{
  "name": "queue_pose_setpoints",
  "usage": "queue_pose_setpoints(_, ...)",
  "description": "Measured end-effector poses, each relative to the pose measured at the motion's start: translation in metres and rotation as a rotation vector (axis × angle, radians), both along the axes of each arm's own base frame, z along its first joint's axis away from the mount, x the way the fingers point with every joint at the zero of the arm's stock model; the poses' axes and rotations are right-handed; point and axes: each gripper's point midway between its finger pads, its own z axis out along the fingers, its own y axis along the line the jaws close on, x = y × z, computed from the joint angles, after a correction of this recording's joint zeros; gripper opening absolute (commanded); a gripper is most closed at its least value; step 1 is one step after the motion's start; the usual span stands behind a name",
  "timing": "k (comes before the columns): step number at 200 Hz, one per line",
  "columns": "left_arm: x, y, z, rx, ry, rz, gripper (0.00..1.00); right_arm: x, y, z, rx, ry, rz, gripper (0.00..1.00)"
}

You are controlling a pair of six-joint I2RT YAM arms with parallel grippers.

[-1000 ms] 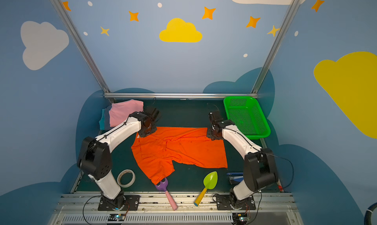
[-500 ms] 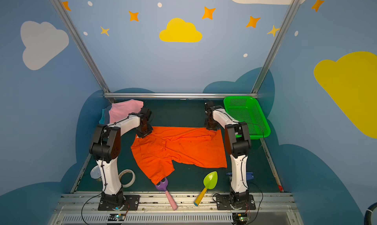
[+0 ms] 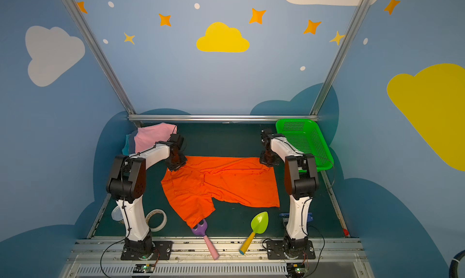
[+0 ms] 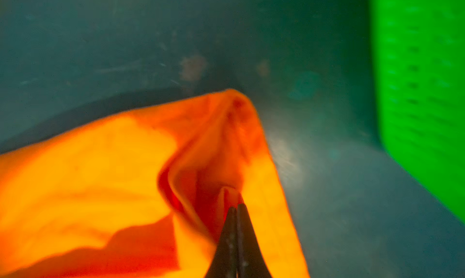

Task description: Fold and stack the t-shirts

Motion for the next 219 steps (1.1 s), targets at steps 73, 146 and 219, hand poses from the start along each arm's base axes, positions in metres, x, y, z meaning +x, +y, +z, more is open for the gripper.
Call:
queue_pose_setpoints(73, -0.001, 0.002, 0.001, 0.001, -0.005, 0.004, 0.32, -0.05, -0.026, -0.005, 0.006, 0.012, -0.075, 0.36)
queue_pose_setpoints(146, -0.006, 0.006, 0.001, 0.021, 0.008, 0.004, 0.33, -0.018, -0.003, 0.008, 0.103, -0.063, -0.052, 0.38)
queue_pose_setpoints(219, -0.012, 0.013, -0.001, 0.046, 0.024, 0.016, 0.26, 0.03, 0.023, -0.016, 0.127, -0.05, -0.009, 0.32)
